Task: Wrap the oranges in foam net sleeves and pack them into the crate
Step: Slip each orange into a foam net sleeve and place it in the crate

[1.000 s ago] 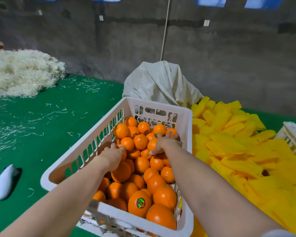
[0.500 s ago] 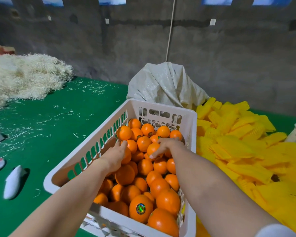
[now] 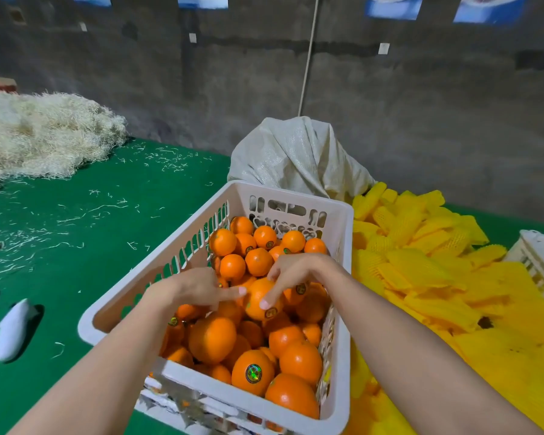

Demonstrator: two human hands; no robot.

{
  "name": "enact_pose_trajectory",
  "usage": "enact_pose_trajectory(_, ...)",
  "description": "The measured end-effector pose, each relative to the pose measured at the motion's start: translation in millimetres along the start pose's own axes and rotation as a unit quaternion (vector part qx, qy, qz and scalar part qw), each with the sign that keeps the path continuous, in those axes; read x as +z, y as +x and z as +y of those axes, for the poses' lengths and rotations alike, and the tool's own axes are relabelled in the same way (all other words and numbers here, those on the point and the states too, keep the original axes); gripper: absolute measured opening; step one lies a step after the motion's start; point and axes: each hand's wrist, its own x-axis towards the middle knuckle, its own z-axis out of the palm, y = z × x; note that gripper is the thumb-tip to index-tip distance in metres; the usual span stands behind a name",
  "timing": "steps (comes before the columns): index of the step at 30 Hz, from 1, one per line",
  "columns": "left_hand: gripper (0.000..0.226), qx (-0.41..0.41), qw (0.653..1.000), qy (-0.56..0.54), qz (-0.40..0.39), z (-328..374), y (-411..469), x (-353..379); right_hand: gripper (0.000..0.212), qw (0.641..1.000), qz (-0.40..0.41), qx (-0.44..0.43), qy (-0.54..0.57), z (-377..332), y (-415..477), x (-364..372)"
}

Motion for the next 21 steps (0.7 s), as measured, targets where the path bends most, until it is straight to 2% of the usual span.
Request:
enact_pose_trajectory(2, 0.053, 0.018, 0.995, -0.005, 0.099, 6.6, 5.4, 4.2, 0.042, 0.999, -0.025, -0.012, -0.045, -7.5, -10.4, 11.7)
enact_pose_trajectory(3, 0.044, 0.04, 0.993, -0.018, 0.113, 10.5, 8.1, 6.8, 0.057, 0.996, -0.032, -0.011, -0.086, -10.5, -13.9, 18.3)
enact_pose_trajectory(4, 0.036, 0.068, 0.992, -0.042, 0.094, 14.9, 8.2, 9.5, 0.074, 0.991, -0.036, -0.008, -0.128, -11.8, -17.7, 23.5)
enact_pose_trajectory(6, 0.041, 0.106, 0.99, -0.094, -0.01, 23.3, 4.6, 13.3, 0.084, 0.985, -0.051, 0.012, -0.164, -9.0, -24.5, 29.6)
enact_pose_trajectory(7, 0.045, 0.109, 0.989, -0.086, -0.055, 25.5, 3.1, 14.8, 0.084, 0.984, -0.053, 0.018, -0.167, -6.0, -29.7, 30.3)
enact_pose_trajectory(9, 0.04, 0.113, 0.99, 0.009, -0.084, 25.8, 3.9, 19.2, 0.074, 0.987, -0.017, 0.015, -0.162, 1.7, -37.1, 32.1)
enact_pose_trajectory(12, 0.031, 0.092, 0.985, 0.138, -0.053, 25.7, 5.7, 24.1, 0.059, 0.983, 0.097, -0.03, -0.15, 5.1, -46.2, 39.5)
enact_pose_trajectory(15, 0.012, 0.064, 0.987, 0.147, 0.019, 31.5, 4.5, 28.9, 0.057, 0.976, 0.195, -0.095, -0.005, 5.8, -63.1, 36.1)
enact_pose_trajectory(17, 0.01, 0.079, 0.987, 0.062, 0.122, 43.1, -1.2, 27.7, 0.054, 0.966, 0.217, -0.095, 0.104, 8.9, -80.8, 29.7)
enact_pose_trajectory(19, 0.02, 0.112, 0.963, -0.144, 0.198, 63.1, -12.2, 21.8, 0.048, 0.956, 0.233, -0.073, 0.165, 14.1, -96.6, 25.6)
enact_pose_trajectory(21, 0.036, 0.133, 0.9, -0.387, 0.151, 90.1, -32.5, 17.0, 0.038, 0.94, 0.246, -0.073, 0.224, 18.4, -113.6, 25.3)
